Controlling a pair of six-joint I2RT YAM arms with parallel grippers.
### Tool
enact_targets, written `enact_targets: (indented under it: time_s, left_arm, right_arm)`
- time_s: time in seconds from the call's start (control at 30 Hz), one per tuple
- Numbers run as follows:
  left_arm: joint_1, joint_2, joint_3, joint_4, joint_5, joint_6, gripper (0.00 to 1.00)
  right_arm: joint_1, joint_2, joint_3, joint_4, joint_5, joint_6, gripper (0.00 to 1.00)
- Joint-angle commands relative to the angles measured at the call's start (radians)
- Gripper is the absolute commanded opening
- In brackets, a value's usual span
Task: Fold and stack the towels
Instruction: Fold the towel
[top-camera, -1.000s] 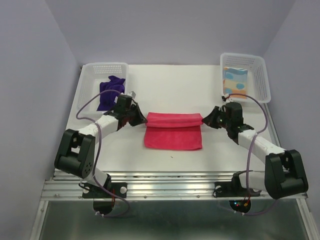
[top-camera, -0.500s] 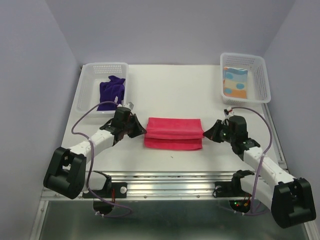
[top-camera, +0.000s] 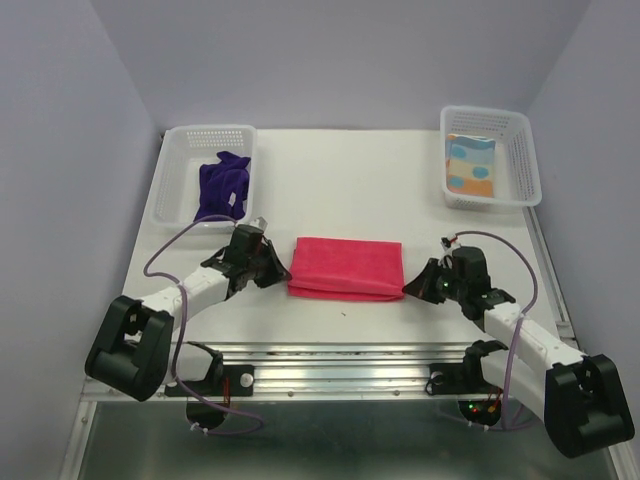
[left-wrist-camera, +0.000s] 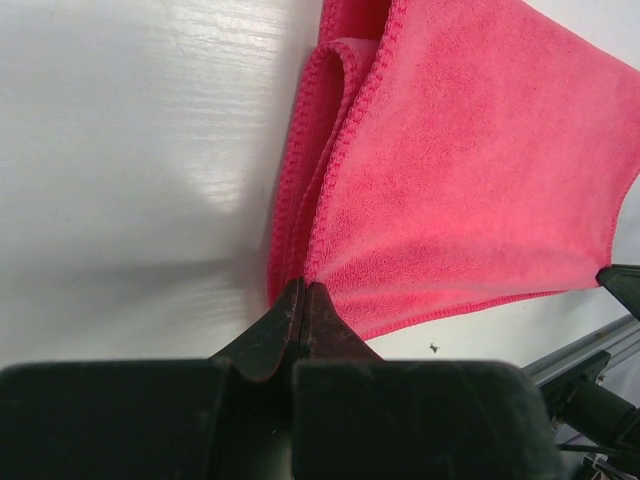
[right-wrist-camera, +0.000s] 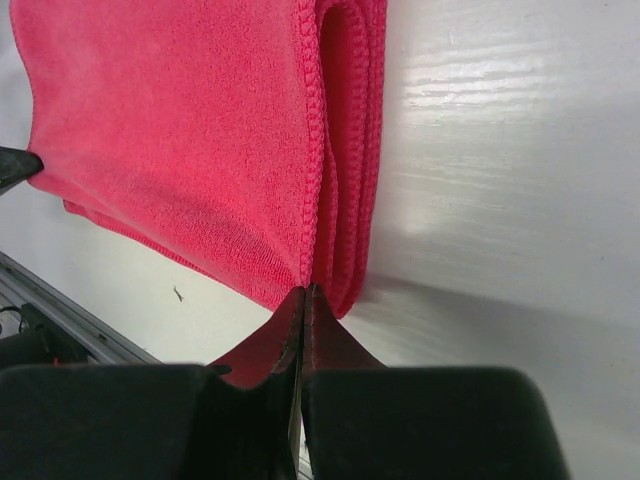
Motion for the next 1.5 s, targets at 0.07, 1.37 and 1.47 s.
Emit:
enact_targets:
  time_s: [0.07, 1.37, 1.47]
  left_arm:
    - [-0.002, -0.048, -0.019, -0.009, -0.029, 0.010, 0.00]
    - [-0.012, -0.283, 0.041, -0.160, -0.164, 0.004, 0.99]
    - [-0.012, -0.281, 0.039, -0.158, -0.167, 0.004, 0.99]
  right_arm:
    - [0.017, -0.002, -0.033, 0.022, -0.009, 0.011, 0.01]
    - [0.253, 0.460, 0.343, -0.086, 0.577, -0.017, 0.63]
    - [0.266, 0.472, 0.338, -0.076, 0.573, -0.019, 0.56]
